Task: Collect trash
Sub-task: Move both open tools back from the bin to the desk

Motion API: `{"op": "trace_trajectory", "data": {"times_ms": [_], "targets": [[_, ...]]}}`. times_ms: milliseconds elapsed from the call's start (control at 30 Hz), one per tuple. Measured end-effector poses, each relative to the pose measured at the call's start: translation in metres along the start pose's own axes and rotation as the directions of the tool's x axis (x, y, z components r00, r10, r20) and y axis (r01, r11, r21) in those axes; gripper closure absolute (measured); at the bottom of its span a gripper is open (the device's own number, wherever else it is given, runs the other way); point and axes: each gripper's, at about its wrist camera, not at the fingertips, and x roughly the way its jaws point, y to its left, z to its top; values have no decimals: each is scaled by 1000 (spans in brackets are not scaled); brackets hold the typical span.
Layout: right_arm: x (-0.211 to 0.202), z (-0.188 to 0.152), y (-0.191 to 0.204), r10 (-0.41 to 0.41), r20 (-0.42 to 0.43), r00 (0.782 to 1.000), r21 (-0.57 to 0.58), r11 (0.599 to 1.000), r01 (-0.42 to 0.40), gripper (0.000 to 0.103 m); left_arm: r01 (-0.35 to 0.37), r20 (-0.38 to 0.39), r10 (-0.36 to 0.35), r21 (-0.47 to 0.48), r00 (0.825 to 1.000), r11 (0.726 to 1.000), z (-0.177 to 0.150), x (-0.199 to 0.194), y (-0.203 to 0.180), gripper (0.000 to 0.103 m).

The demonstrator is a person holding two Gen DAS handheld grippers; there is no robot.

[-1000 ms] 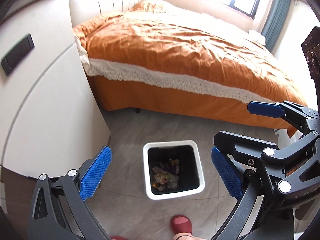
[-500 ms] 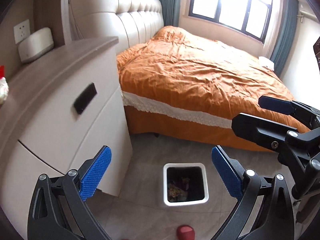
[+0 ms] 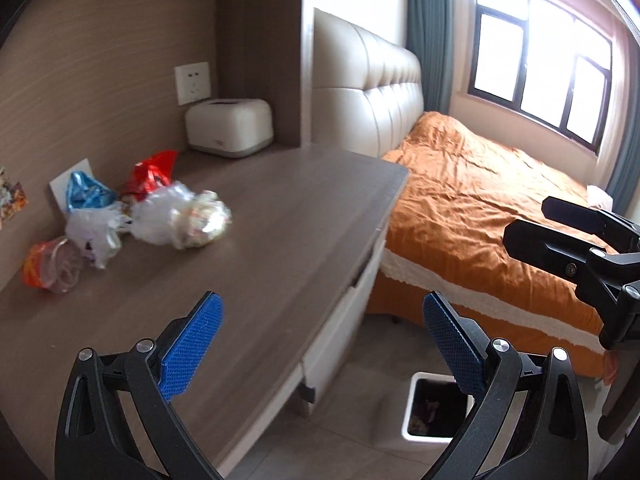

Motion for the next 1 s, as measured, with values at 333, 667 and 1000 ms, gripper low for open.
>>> {"op": "trace_trajectory", "data": {"times_ms": [333,667,1000], "targets": [[42,59,97,96,42,994,-114,989,-91,5,-130,52,135,-86,989,988,18,-27,112,5],[75,79,155,115,37,993,-151,983,-108,5,-186,38,194,-152,980,971,18,-38,182,5],[138,77,146,155,-57,986,-165,973,-163,5,-239,22,249,-209,968,948,39,-6,200,5]]}}
